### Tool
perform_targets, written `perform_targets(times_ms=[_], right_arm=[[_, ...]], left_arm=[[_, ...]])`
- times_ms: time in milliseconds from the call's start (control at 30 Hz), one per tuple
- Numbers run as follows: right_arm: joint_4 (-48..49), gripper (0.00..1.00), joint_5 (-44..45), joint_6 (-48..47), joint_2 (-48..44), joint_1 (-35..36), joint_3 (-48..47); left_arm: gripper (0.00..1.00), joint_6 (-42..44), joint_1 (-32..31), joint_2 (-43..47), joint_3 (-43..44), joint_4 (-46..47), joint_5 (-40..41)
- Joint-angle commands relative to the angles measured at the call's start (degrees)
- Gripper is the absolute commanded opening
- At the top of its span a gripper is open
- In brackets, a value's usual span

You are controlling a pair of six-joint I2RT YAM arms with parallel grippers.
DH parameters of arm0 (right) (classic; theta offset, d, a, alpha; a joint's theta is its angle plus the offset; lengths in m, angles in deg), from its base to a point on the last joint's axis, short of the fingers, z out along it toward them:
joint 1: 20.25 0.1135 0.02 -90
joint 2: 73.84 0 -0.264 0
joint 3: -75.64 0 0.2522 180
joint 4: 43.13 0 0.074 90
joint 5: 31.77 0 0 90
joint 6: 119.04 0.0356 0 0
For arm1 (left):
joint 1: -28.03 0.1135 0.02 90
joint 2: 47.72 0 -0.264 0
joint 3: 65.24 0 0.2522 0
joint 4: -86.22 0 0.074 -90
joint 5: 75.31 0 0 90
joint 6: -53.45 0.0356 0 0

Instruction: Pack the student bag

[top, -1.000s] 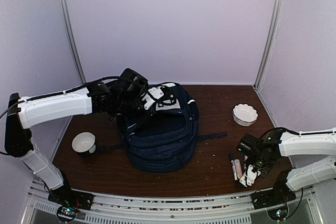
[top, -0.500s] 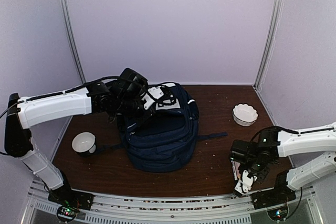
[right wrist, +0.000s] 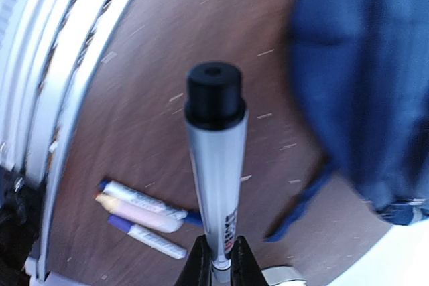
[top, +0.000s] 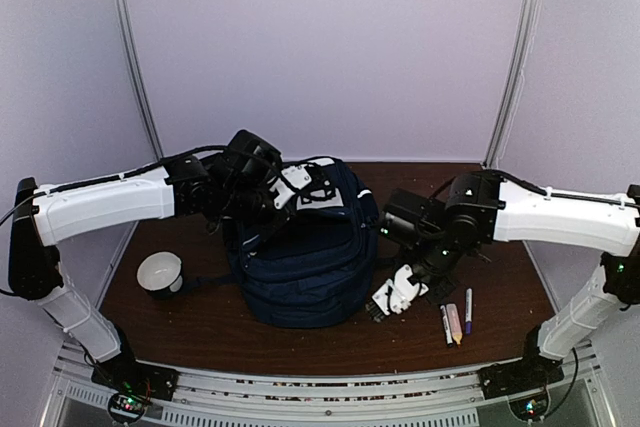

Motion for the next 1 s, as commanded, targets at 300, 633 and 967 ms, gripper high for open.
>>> perform_targets(times_ms=[300,633,967], right_arm=[[19.3,0.01,0.6,13.5,17.4,2.4,-26.1],[38.9,0.01,25.1,7.8,21.7,6.1,-18.8],[49.1,0.32,34.2,7.1,23.6,6.7,-14.6]], left_arm=[[0.0,-1.3,1.4,5.3,-0.4,6.2,-1.4],[0.0,-1.6,1.5,6.5,-0.7,6.7,-4.1],[0.0,-1.8,1.5,6.2,-0.7,6.7,-4.6]])
